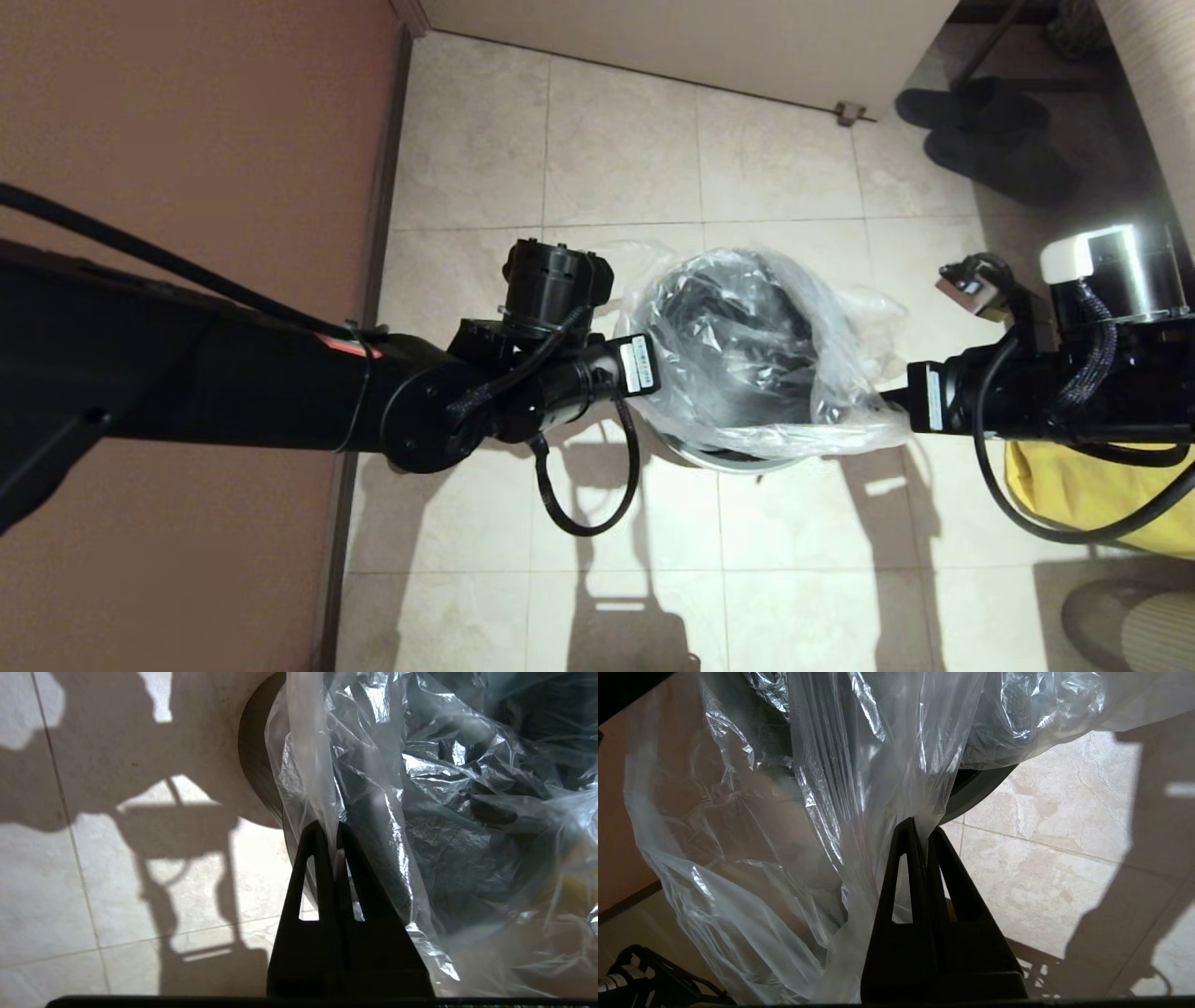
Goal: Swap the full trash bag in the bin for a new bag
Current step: Put the new garbage bag on the trash can
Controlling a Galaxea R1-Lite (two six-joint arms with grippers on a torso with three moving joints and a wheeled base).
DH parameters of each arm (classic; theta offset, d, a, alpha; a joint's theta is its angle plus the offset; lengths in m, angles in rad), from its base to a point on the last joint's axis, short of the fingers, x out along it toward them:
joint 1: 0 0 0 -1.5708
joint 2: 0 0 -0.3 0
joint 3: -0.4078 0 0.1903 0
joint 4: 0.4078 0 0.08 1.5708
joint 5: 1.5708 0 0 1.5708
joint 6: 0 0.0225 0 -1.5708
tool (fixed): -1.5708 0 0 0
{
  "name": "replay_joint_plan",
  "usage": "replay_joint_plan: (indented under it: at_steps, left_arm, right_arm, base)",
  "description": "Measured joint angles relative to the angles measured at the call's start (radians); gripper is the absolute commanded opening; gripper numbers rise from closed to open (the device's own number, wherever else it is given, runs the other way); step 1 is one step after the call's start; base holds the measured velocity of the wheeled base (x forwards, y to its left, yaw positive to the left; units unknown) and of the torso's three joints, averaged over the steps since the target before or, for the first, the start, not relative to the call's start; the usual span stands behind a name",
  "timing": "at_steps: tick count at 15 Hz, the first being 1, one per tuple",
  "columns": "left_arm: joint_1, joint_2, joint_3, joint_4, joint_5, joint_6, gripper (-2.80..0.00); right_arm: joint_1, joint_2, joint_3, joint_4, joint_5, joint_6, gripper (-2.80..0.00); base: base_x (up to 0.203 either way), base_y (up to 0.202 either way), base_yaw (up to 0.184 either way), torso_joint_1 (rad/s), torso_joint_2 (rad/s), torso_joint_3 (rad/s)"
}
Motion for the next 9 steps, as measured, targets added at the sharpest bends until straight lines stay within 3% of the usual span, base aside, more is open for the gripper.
replay_joint_plan:
  at_steps: [9]
  left_arm:
    - [-0.024, -0.034, 0.101, -0.012, 0.004, -0.006, -2.80]
  right_arm:
    - [0.000, -0.025, 0.107, -0.005, -0.079, -0.053, -2.80]
  base:
    - [0.000, 0.000, 0.000, 0.000, 0.00, 0.000]
